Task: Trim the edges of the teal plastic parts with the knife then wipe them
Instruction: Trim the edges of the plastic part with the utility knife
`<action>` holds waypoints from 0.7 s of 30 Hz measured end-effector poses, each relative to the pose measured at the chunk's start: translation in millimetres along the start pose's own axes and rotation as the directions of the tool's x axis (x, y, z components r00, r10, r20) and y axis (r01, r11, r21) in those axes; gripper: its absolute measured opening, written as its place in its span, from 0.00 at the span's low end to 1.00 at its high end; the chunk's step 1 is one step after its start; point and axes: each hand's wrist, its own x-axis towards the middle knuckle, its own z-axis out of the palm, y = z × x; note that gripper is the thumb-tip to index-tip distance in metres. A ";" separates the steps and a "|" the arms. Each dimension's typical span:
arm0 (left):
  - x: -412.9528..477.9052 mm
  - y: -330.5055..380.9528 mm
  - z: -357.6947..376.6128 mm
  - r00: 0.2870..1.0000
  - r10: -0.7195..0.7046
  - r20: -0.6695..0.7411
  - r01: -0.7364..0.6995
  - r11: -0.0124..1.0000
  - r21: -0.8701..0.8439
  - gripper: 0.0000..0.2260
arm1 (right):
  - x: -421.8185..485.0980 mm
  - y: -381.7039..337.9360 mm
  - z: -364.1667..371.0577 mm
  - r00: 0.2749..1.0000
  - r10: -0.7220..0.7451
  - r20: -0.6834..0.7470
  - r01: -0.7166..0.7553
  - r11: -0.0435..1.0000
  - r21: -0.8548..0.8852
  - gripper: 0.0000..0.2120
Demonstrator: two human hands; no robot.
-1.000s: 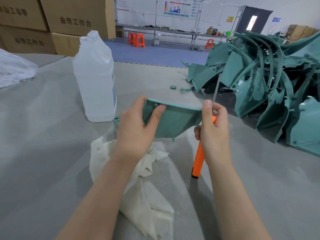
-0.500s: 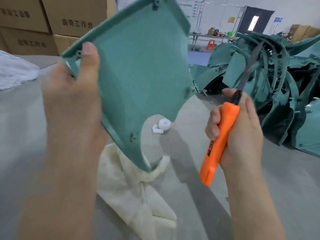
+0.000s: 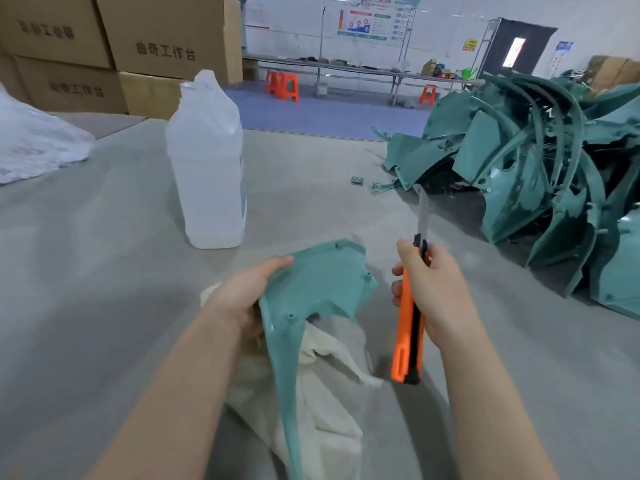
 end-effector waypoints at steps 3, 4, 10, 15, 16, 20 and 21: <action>-1.5 3.6 -2.0 0.999 0.017 -0.035 -0.018 1.000 -0.018 0.06 | -4.5 1.4 4.3 0.992 -0.093 0.090 0.106 0.983 -0.150 0.03; -1.9 4.0 -1.9 0.997 0.061 -0.049 -0.062 0.998 -0.020 0.06 | -6.9 2.0 6.6 0.982 -0.122 0.147 0.145 0.976 -0.161 0.06; -25.9 35.0 -2.4 0.924 0.380 -0.052 -0.383 0.911 -0.155 0.12 | -13.4 -6.1 8.7 0.944 -0.322 0.069 0.329 0.937 -0.116 0.14; -60.6 83.8 7.0 0.681 0.729 -0.070 -0.732 0.675 -0.090 0.10 | -10.3 -7.1 4.0 0.949 -0.312 -0.038 0.313 0.949 0.045 0.11; -66.9 89.5 10.3 0.556 0.830 -0.050 -0.831 0.552 -0.076 0.09 | -9.2 -6.6 2.4 0.955 -0.296 -0.028 0.297 0.954 0.043 0.08; -78.5 89.5 27.4 0.260 0.962 0.077 -0.958 0.247 0.146 0.04 | -10.0 -7.3 0.6 0.959 -0.284 0.016 0.279 0.949 0.145 0.09; -77.1 84.1 31.8 0.287 0.955 0.076 -0.935 0.262 0.240 0.05 | -11.8 -8.7 1.2 0.957 -0.288 0.034 0.275 0.938 0.213 0.12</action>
